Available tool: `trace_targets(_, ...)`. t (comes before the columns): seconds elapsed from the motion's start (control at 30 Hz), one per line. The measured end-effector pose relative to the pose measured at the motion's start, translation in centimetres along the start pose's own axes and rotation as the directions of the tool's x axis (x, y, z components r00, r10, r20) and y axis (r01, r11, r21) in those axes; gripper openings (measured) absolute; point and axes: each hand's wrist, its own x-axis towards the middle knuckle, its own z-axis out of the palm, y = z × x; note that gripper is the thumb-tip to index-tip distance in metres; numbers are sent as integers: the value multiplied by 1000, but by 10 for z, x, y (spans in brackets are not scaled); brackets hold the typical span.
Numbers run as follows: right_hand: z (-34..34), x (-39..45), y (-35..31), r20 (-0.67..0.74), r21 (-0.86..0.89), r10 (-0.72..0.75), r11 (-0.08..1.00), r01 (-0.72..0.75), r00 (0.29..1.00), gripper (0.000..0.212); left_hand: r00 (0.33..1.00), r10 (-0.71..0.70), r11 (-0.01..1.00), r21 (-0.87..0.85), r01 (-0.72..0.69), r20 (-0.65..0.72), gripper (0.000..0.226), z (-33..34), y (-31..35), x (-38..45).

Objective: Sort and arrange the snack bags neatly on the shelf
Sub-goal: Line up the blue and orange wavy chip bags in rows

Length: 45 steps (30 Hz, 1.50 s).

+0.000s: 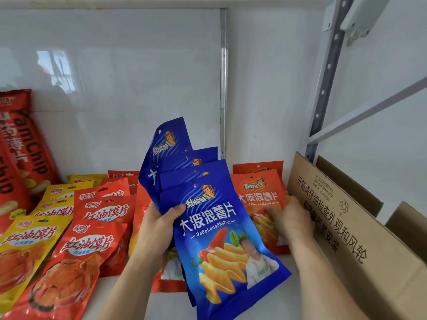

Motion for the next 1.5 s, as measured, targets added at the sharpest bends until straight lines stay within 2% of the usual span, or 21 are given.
trace_targets(0.1,-1,4,-3,14,-45,-36,998,36,999,46,1000,-4,1000,-3,4,-6,23,1,2,-1)
trace_targets(0.2,-5,9,-7,-4,60,-54,997,54,999,31,1000,-10,1000,-5,10,-16,25,0,1,0)
trace_targets(0.33,-11,25,-12,-78,138,-48,989,58,996,26,1000,-12,1000,-13,12,-13,27,0,0,1)
trace_targets(0.47,-2,31,-16,51,23,29,999,-30,998,39,1000,-9,1000,-8,9,-16,29,0,-1,2)
trace_targets(0.67,8,43,-11,162,31,99,994,-106,982,58,1000,-8,1000,-1,8,-29,26,-1,-1,3)
trace_targets(0.7,7,44,-11,172,49,85,994,-94,981,53,1000,-7,1000,0,7,-27,25,-1,-1,3)
trace_targets(0.8,-1,38,-12,193,203,27,977,-67,981,21,1000,-2,1000,3,2,-25,24,1,-2,3)
trace_targets(0.97,-4,33,-5,200,479,124,853,-207,972,15,1000,-17,1000,4,17,-18,26,2,-2,4)
trace_targets(1.1,-10,31,-7,278,480,145,835,-268,949,7,1000,-16,1000,1,16,-18,24,4,-1,2)
trace_targets(1.2,-16,31,-9,208,458,85,872,-174,974,7,1000,-23,1000,-5,23,-8,22,5,-1,1)
trace_targets(1.3,-29,25,-13,30,426,-28,905,13,999,10,999,-32,999,-32,32,9,23,7,1,0)
trace_targets(1.37,-42,19,-16,-68,343,-95,933,112,993,13,999,-33,997,-62,35,23,27,11,3,-1)
trace_targets(1.5,-64,6,-26,-208,185,-174,959,214,962,20,998,-46,993,-107,50,42,27,21,9,1)
